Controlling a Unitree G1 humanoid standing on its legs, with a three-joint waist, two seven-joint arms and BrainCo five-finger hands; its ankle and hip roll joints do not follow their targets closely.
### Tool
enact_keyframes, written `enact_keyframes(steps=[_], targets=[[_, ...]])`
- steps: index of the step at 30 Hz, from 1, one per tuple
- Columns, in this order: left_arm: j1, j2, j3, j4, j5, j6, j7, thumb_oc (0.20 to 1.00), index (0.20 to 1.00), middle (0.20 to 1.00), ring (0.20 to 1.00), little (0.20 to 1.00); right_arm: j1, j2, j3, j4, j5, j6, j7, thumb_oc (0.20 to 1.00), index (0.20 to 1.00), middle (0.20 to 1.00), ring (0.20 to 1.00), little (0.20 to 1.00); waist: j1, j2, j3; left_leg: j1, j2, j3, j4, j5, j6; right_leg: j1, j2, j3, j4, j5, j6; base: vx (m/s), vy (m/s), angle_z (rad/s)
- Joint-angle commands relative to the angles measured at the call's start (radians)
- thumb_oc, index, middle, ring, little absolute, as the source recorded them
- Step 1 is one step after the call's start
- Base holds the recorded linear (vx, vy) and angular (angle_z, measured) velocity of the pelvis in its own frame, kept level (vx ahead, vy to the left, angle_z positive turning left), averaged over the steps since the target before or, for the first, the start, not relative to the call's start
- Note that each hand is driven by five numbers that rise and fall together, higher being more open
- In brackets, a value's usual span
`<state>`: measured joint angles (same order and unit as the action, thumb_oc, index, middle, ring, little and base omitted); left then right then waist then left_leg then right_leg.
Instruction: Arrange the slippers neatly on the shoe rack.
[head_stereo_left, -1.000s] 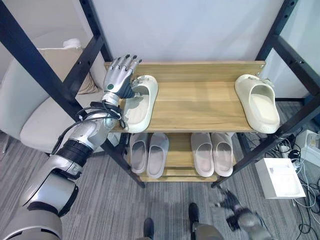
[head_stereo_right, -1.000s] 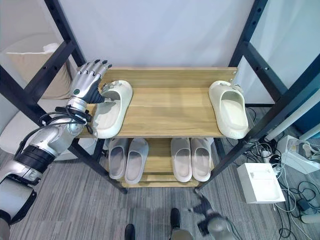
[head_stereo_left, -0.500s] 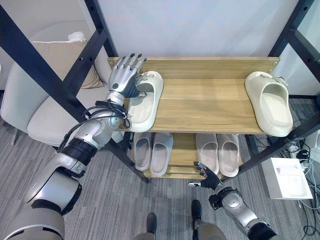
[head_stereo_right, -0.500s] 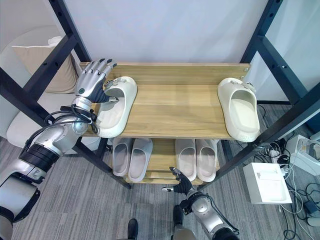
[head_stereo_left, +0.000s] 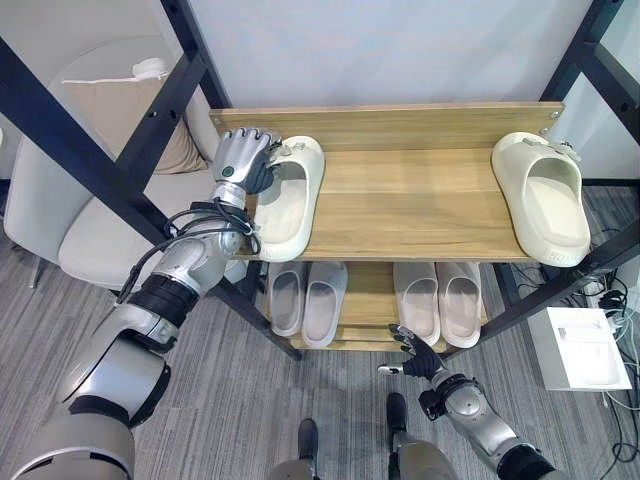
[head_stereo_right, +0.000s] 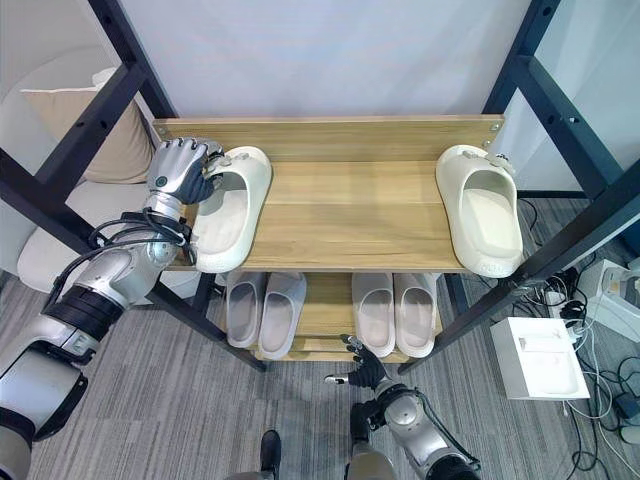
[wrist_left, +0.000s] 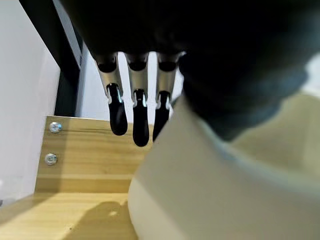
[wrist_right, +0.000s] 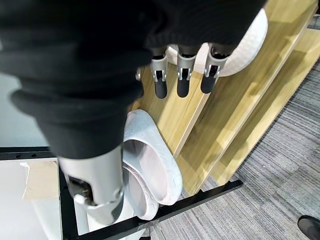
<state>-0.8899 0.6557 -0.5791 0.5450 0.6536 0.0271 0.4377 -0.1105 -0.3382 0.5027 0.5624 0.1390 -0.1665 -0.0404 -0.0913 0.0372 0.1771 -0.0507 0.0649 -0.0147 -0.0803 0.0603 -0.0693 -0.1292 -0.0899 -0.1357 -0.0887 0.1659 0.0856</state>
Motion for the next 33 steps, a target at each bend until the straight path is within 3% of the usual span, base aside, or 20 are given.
enact_keyframes(steps=[1,7,16,21,24,33], targets=[[-0.138,-0.038,-0.035,0.163,0.033,0.018,-0.014,0.200,0.200,0.200,0.200,0.200,-0.036,0.009,0.017,-0.095,0.035,-0.050,0.009,1.000,1.000,1.000,1.000,1.000,-0.038,-0.033,0.024,0.039,-0.028,0.026,-0.007,-0.054,0.013,0.105,-0.006,-0.012,0.001,-0.165,0.058,0.00,0.000,0.00],[-0.123,-0.055,-0.026,0.066,0.031,-0.004,-0.027,0.200,0.200,0.200,0.200,0.200,-0.016,0.002,-0.011,-0.099,0.041,-0.050,0.003,1.000,1.000,1.000,1.000,1.000,-0.041,-0.030,0.019,0.041,-0.028,0.028,-0.006,-0.056,0.013,0.107,-0.006,-0.010,0.001,-0.169,0.057,0.00,0.000,0.00],[-0.081,-0.190,-0.032,-0.052,0.032,-0.046,-0.056,0.200,0.200,0.200,0.200,0.200,0.015,-0.011,-0.061,-0.083,0.025,-0.037,-0.014,1.000,1.000,1.000,1.000,1.000,-0.055,-0.015,0.002,0.065,-0.031,0.030,-0.007,-0.067,0.016,0.131,-0.007,-0.007,0.001,-0.181,0.052,0.01,-0.004,-0.03],[-0.098,-0.254,-0.044,0.004,0.007,-0.042,-0.054,0.200,0.200,0.200,0.200,0.200,0.032,-0.025,-0.082,-0.075,0.029,-0.036,-0.023,1.000,1.000,1.000,1.000,1.000,-0.073,-0.008,-0.001,0.066,-0.030,0.040,-0.007,-0.066,0.015,0.128,-0.007,0.000,0.001,-0.180,0.051,-0.01,-0.008,-0.09],[-0.124,-0.298,-0.063,0.095,-0.020,-0.030,-0.054,0.200,0.200,0.200,0.200,0.200,0.064,-0.048,-0.126,-0.071,0.046,-0.039,-0.039,1.000,1.000,1.000,1.000,1.000,-0.110,0.003,-0.002,0.063,-0.030,0.066,-0.007,-0.068,0.014,0.111,-0.006,0.023,0.001,-0.172,0.052,0.00,-0.007,-0.03],[-0.179,-0.352,-0.083,0.267,-0.056,-0.004,-0.061,0.200,0.200,0.200,0.200,0.200,0.137,-0.090,-0.200,-0.064,0.056,-0.041,-0.053,1.000,1.000,1.000,1.000,1.000,-0.168,0.024,-0.007,0.069,-0.022,0.107,-0.007,-0.071,0.008,0.091,0.003,0.064,0.001,-0.167,0.049,0.01,-0.014,-0.20]])
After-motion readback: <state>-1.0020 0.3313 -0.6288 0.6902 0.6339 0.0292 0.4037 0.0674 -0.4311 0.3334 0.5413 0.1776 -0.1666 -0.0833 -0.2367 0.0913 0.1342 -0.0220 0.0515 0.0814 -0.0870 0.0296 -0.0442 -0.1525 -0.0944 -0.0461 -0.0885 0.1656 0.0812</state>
